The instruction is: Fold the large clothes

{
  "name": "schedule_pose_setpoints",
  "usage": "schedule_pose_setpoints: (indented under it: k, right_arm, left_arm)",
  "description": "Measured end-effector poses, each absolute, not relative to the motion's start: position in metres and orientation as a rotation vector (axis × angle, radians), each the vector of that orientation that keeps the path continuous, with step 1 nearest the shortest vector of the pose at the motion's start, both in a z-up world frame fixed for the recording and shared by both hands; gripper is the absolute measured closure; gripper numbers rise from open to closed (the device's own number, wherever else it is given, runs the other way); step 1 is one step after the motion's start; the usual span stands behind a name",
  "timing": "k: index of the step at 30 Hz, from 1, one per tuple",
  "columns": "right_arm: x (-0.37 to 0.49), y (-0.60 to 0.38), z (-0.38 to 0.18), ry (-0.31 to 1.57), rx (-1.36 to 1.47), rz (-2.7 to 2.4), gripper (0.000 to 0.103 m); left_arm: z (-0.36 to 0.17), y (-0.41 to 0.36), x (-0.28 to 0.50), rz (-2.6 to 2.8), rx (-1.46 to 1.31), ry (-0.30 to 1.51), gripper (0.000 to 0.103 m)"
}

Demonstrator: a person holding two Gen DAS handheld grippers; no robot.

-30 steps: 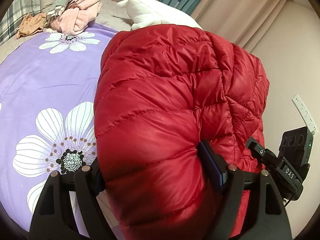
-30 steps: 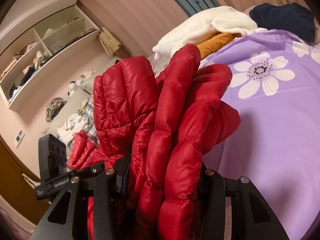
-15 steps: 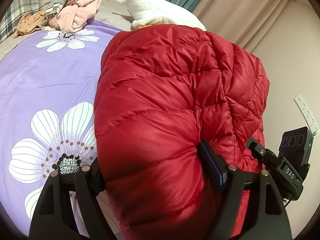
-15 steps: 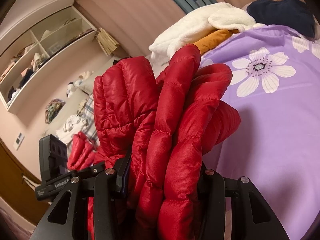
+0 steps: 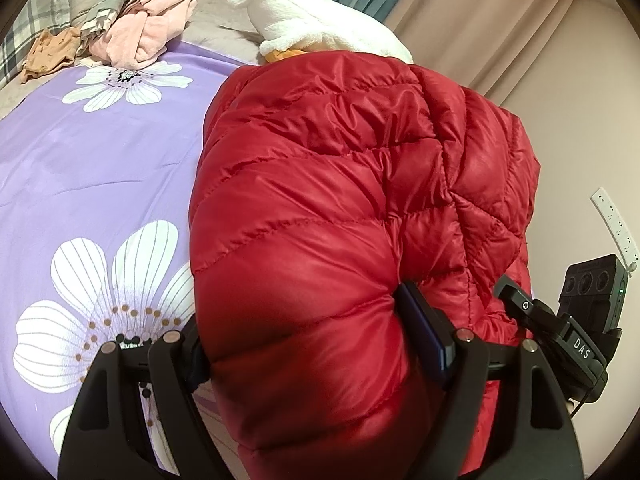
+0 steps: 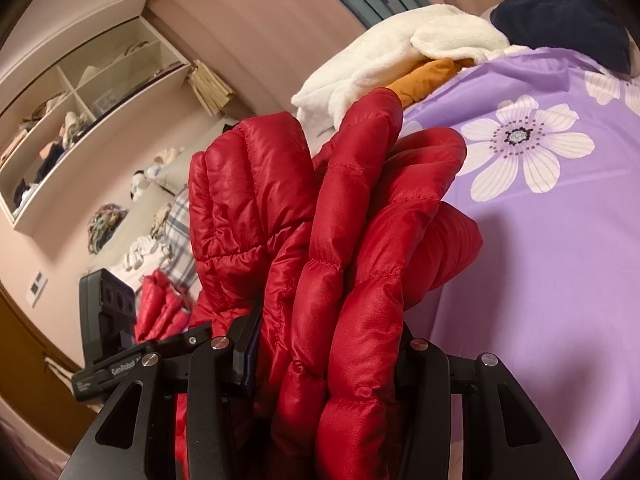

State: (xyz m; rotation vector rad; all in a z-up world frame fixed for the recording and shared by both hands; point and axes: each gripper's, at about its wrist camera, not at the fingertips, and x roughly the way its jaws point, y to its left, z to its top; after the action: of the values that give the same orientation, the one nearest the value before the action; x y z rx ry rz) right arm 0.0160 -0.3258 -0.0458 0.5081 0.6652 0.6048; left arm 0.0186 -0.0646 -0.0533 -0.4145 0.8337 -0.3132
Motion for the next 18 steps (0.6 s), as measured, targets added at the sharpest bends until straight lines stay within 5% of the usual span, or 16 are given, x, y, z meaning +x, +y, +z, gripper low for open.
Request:
schedule_pose_setpoints:
  k: [18]
  right_arm:
    - [0.035, -0.330, -0.050, 0.656, 0.537, 0.592, 0.055]
  left_arm:
    - [-0.057, -0.070, 0.039, -0.326, -0.398, 0.830, 0.023]
